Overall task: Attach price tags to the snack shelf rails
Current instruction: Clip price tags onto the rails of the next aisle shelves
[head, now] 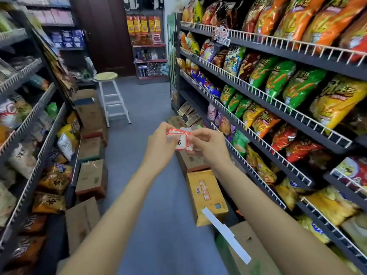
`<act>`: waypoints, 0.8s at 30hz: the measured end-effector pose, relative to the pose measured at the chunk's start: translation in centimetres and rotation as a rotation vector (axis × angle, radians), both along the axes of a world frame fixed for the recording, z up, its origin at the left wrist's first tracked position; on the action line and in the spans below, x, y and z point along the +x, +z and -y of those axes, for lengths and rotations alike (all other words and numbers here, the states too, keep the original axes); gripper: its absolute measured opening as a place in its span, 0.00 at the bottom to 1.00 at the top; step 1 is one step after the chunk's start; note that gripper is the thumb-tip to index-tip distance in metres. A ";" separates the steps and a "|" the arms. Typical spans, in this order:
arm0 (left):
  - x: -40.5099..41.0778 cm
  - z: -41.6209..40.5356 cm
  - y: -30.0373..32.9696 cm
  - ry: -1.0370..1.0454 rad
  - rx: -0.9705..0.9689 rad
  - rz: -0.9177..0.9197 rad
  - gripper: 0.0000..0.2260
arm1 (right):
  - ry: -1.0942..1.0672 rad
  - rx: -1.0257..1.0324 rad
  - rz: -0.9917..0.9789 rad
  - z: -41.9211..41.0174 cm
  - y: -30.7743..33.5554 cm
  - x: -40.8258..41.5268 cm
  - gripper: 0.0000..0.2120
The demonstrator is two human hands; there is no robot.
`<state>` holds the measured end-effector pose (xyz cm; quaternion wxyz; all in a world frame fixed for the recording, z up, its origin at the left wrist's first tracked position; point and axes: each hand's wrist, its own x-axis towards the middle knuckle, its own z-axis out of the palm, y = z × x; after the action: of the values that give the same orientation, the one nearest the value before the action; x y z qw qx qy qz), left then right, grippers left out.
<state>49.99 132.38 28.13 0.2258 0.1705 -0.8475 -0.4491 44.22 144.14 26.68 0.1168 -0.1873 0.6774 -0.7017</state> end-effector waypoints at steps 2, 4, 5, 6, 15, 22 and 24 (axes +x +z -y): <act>-3.6 -0.3 -1.1 -0.022 0.044 0.012 0.05 | 0.006 0.000 0.022 -0.4 -0.8 -3.3 0.05; -6.9 -0.3 -2.4 -0.023 0.055 0.024 0.05 | 0.010 0.011 0.037 -0.6 -1.8 -6.5 0.08; -8.5 -0.2 -3.1 -0.024 0.056 0.029 0.05 | 0.011 0.020 0.043 -0.6 -2.4 -8.0 0.09; -10.1 0.0 -3.8 -0.030 0.057 0.035 0.05 | 0.010 0.032 0.051 -0.5 -3.0 -9.4 0.11; -25.5 4.2 -8.6 -0.179 0.013 0.128 0.04 | -0.169 0.074 0.138 2.7 -8.3 -22.9 0.11; -39.9 7.0 -13.7 -0.310 0.020 0.216 0.03 | -0.488 0.184 0.178 3.1 -12.7 -34.2 0.09; -43.5 7.1 -15.7 -0.366 0.026 0.236 0.05 | -0.599 0.268 0.180 2.2 -15.2 -37.7 0.04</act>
<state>6.52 125.23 12.45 0.0374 0.0683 -0.8789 -0.4705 6.51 141.91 11.50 -0.0117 0.0999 0.7756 -0.6232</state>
